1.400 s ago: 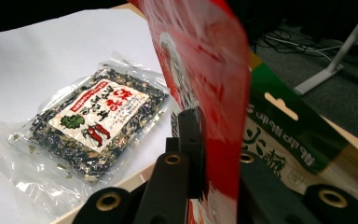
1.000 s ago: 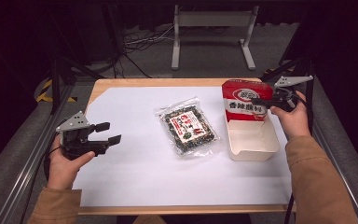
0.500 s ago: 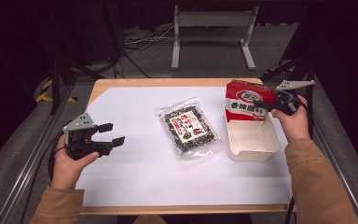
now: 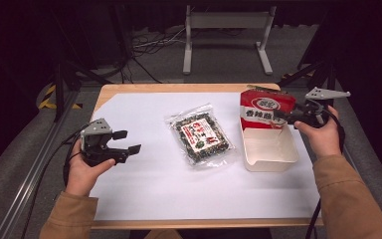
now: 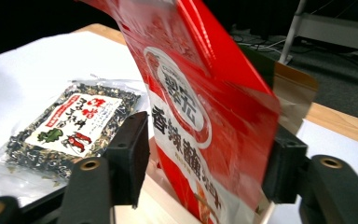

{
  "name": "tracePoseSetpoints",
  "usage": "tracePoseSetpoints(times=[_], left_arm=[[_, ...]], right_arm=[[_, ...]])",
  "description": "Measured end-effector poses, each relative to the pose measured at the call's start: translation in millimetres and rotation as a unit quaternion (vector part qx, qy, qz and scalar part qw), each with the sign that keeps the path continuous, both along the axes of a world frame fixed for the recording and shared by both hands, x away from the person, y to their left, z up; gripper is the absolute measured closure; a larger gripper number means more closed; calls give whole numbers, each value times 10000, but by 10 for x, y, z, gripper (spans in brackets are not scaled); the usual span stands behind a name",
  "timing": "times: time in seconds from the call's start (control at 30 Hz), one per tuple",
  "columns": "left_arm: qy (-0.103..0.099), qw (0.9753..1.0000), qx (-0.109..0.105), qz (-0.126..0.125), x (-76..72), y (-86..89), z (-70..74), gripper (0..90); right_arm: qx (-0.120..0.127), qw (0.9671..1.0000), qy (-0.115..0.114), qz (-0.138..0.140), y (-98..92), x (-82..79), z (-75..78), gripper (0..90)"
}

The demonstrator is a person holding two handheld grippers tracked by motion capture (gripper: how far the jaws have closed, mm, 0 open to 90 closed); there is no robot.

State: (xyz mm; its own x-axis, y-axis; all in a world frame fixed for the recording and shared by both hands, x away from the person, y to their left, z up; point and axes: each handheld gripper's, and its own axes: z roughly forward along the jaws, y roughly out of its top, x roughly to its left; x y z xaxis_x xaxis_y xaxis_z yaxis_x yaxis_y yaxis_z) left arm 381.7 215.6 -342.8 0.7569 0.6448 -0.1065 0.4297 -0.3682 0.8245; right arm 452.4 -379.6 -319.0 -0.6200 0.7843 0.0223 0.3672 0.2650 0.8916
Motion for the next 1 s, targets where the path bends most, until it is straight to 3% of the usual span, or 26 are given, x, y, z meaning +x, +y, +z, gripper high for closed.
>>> tracePoseSetpoints(times=[0.17, 0.33, 0.43, 0.6, 0.77, 1.0], left_arm=[[-23, 10000, 42, -49, 23, -55, 1, 245], [-24, 9999, 100, -120, 56, -116, -17, 238], [54, 9999, 82, -105, 65, -156, -35, 228], [83, 9998, 140, -129, 54, -179, -56, 225], [95, 9997, 176, -109, 49, -193, -74, 226], [60, 9996, 238, -133, 43, -242, -88, 234]], right_arm=[[46, 9999, -91, -125, -84, -164, 32, 398], [-262, 9994, -195, -137, -64, -387, 80, 389], [-260, 9995, -188, 9, -39, -509, 90, 384], [-257, 9996, -98, -64, -27, -637, 80, 384], [-117, 9993, -191, 292, 115, -834, 58, 383], [-32, 9982, -108, 588, 340, -991, 28, 399]])
